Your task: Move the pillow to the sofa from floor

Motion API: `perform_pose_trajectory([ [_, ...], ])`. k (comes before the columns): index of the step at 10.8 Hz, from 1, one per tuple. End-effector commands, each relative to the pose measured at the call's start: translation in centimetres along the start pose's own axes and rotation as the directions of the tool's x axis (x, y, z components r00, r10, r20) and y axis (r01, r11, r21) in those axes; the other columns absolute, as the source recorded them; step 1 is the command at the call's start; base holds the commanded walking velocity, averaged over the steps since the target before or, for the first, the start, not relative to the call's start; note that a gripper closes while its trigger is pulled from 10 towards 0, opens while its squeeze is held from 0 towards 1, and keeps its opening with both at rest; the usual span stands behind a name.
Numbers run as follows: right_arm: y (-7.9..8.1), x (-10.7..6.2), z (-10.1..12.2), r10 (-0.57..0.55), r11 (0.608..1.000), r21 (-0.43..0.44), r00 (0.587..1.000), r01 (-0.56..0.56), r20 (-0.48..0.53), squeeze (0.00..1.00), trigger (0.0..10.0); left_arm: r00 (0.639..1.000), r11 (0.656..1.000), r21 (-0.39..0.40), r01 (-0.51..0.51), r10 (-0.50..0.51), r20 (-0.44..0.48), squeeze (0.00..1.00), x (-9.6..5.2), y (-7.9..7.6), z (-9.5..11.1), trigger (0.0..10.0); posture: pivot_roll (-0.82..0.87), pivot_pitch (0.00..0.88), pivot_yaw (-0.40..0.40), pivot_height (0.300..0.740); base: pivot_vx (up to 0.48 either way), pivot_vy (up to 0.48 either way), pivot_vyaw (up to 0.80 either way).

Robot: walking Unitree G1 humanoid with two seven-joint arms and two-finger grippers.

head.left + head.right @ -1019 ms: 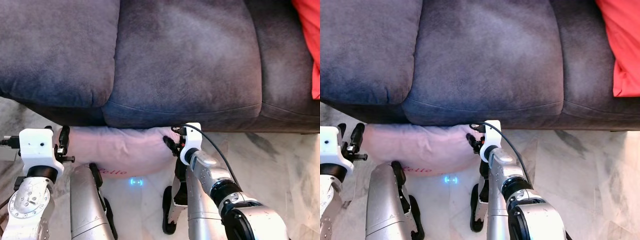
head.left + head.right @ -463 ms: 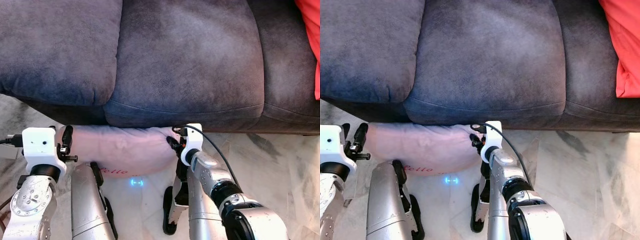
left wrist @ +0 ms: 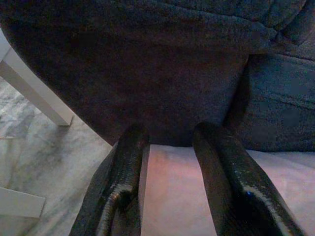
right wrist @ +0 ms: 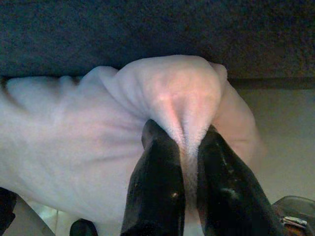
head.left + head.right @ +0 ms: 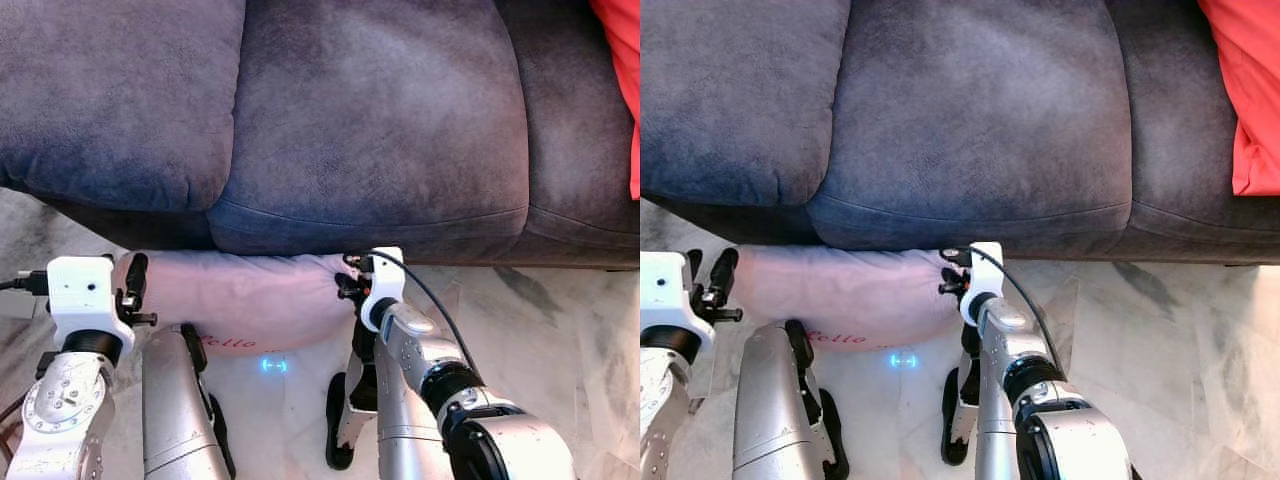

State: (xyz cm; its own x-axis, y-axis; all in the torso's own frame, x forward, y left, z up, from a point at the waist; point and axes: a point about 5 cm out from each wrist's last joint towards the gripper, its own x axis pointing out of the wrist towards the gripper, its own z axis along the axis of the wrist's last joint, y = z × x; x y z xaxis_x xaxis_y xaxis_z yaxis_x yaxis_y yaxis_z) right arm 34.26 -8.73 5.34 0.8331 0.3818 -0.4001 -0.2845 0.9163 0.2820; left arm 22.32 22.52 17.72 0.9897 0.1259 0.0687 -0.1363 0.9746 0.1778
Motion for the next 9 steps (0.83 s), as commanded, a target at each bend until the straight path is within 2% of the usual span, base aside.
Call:
perform_pose_trajectory([
  [1, -0.7, -0.3, -1.1, -0.029, 1.000, 0.009, 0.999, 0.030, -0.029, 0.00, 0.0, 1.000, 1.000, 0.004, 0.006, -0.006, -0.016, 0.00, -0.4, -0.2, -0.2, 10.0, 0.14, 0.445, -0.157, 0.505, 0.000, 0.000, 0.00],
  [4, -0.6, -0.2, -0.4, -0.024, 1.000, 0.005, 1.000, 0.024, -0.016, 0.00, 0.0, 1.000, 1.000, -0.014, -0.007, 0.007, -0.014, 0.00, 0.4, -0.3, -0.7, 10.0, 0.14, 0.397, -0.156, 0.505, 0.000, 0.000, 0.00],
  [6, -0.8, -0.2, -0.5, -0.040, 0.999, -0.034, 0.999, 0.039, -0.030, 0.00, 0.0, 0.999, 0.999, -0.039, -0.027, 0.026, -0.023, 0.00, 1.7, -0.4, -1.8, 10.0, 0.14, 0.332, -0.158, 0.505, 0.000, 0.000, 0.00],
  [7, -1.3, -0.3, -0.6, -0.060, 0.997, -0.053, 0.998, 0.058, -0.034, 0.00, 10.0, 0.999, 0.998, -0.050, -0.029, 0.027, -0.032, 0.00, 2.1, -0.7, -2.4, 10.0, 0.14, 0.301, -0.157, 0.505, 0.000, 0.000, 0.00],
  [9, -2.4, -0.8, -0.8, -0.088, 0.994, -0.071, 0.996, 0.085, -0.033, 0.00, 10.0, 0.998, 0.996, -0.079, -0.032, 0.029, -0.049, 0.00, 3.1, -1.4, -3.6, 10.0, 0.15, 0.242, -0.155, 0.505, 0.000, 0.000, 0.00],
])
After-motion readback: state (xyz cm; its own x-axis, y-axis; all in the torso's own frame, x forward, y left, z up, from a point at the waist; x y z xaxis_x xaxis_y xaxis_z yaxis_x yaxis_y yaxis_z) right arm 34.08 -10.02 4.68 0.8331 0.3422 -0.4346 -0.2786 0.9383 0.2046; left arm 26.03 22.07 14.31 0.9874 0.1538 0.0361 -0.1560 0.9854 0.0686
